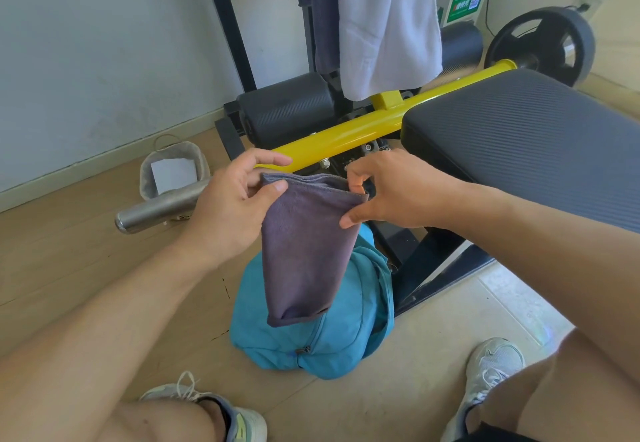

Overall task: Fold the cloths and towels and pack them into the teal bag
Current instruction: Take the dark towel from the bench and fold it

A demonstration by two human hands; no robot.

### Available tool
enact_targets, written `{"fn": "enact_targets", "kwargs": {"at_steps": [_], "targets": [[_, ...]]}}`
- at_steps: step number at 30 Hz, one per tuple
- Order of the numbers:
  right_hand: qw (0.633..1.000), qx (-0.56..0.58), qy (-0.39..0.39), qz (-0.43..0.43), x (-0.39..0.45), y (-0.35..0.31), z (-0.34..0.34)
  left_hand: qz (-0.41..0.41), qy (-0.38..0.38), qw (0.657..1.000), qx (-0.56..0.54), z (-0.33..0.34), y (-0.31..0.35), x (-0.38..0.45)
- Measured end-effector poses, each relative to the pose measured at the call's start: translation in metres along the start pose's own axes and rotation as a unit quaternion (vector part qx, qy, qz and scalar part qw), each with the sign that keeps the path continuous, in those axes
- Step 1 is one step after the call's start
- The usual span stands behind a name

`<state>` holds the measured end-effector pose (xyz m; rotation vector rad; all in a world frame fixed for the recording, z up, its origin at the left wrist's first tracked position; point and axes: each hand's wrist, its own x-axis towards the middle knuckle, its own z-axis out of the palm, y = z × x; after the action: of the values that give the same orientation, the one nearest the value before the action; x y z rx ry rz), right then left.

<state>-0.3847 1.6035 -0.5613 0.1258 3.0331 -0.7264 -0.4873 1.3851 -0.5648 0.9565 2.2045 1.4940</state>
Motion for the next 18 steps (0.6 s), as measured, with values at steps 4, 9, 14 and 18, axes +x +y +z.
{"fn": "enact_targets", "kwargs": {"at_steps": [4,9,14,18], "targets": [[0.999,0.035,-0.015,-0.007,-0.0020,-0.0037,-0.0038,0.002,0.024,0.999,0.024,-0.0027,-0.0006,0.0001],[0.989,0.146,-0.008,0.032,-0.0054,-0.0094,-0.0043,0.002,0.040,0.999,0.030,-0.0021,0.0008,-0.0008],[0.985,0.152,-0.020,0.078,-0.0036,-0.0071,-0.0033,0.004,0.038,0.999,0.036,-0.0010,0.0017,-0.0015],[0.982,0.144,-0.052,0.113,-0.0038,-0.0040,0.0021,0.004,0.025,0.999,0.045,-0.0009,0.0008,-0.0011]]}}
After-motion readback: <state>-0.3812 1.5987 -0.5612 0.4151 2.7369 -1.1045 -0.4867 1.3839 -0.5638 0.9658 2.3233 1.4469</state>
